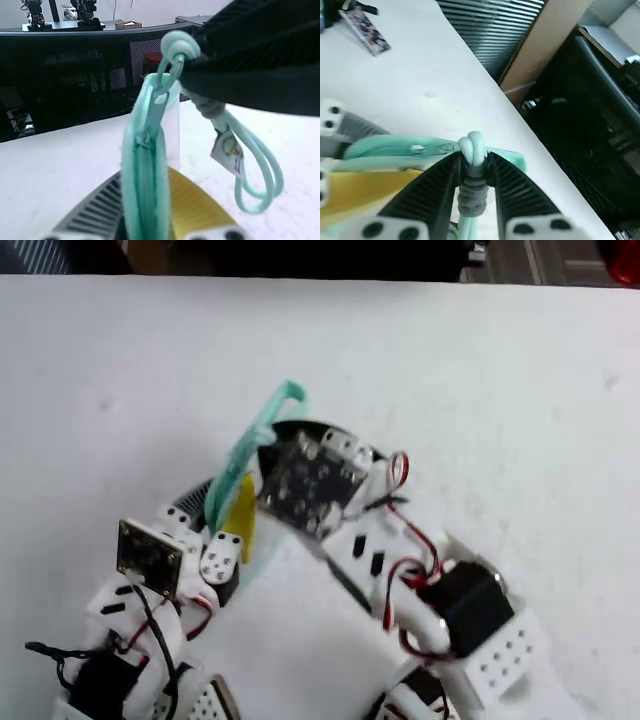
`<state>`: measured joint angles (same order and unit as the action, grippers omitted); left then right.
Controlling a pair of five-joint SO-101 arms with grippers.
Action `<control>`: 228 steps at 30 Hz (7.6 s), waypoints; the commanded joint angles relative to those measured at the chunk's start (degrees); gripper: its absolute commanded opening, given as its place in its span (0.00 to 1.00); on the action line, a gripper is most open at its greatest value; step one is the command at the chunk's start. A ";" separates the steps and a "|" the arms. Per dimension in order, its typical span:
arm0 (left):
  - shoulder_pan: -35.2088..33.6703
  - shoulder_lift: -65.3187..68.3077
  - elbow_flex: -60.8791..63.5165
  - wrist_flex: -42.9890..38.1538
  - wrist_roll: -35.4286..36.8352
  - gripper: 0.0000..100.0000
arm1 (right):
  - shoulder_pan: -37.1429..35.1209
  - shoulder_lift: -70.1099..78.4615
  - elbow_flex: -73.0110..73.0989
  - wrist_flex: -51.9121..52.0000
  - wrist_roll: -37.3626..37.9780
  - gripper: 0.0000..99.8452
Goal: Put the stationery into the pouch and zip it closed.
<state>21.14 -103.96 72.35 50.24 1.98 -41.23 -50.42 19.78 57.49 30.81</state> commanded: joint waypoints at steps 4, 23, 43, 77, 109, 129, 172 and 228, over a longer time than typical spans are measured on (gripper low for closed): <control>-0.13 -0.57 -4.13 0.88 0.35 0.03 | 3.74 4.44 -2.90 -5.76 0.88 0.02; -0.13 -0.57 -8.26 10.11 -3.69 0.02 | 9.80 9.10 -2.90 -12.44 0.88 0.02; -0.22 -0.57 -10.20 14.77 -7.82 0.02 | 21.58 24.04 -3.34 -26.95 0.79 0.02; -0.40 -0.57 -11.16 15.21 -7.82 0.02 | 25.36 43.03 -24.70 -6.20 0.35 0.28; -0.22 -0.57 -10.99 15.56 -7.82 0.02 | 1.10 21.23 -35.08 26.77 -24.00 0.21; -0.13 -0.57 -9.85 15.30 -8.00 0.02 | 0.48 51.91 -60.31 40.66 -50.46 0.41; -1.45 -0.57 -29.80 31.82 -11.34 0.26 | 3.56 51.74 -64.53 26.68 -37.27 0.02; -24.40 -0.57 -0.79 0.44 8.70 0.26 | 32.75 54.02 13.80 -35.30 -32.88 0.02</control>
<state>-2.95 -104.75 72.00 51.91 10.33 -8.35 2.42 34.11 23.56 -3.74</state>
